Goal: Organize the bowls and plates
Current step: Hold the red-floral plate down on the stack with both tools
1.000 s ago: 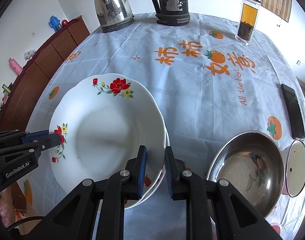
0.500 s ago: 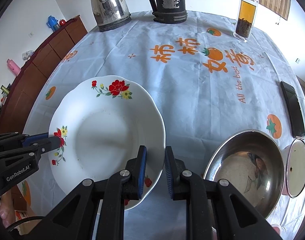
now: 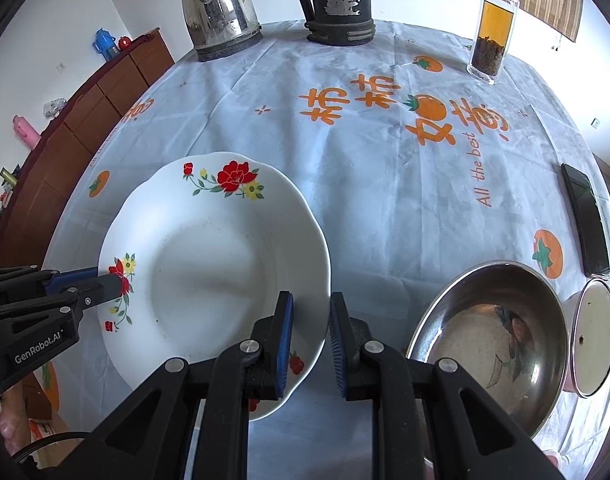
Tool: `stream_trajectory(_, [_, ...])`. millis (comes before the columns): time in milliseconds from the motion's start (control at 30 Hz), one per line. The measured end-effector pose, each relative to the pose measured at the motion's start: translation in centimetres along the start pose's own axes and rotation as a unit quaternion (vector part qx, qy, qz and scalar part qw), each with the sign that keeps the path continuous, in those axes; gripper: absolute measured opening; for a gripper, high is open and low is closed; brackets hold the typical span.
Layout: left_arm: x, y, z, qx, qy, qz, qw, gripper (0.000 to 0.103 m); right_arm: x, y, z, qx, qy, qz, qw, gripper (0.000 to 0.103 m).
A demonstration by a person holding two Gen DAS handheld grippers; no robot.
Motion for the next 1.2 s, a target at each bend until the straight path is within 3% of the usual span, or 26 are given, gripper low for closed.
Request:
stream_trajectory(367, [0.0,-1.5,-0.2,0.019,0.005,-0.010,0.9998,0.016,-0.1,-0.8,-0.3,0.007,0.002,-0.003,1.000,0.019])
stream_trajectory(1200, [0.1,-1.7,0.4,0.017,0.006,-0.004,0.9998,0.018,0.1,-1.4,0.2,0.006,0.008,-0.004,1.000,0.019])
Point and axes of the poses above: each gripper's, at about its wrist camera, not at the fingertips, and y roughly against the way its jaws point, x to its left, z to its top, the point moved 9 cm from there along -y, roughly the way its jaws point, and after that the axes turned 10 degrees about x, right-handed, at the moved point
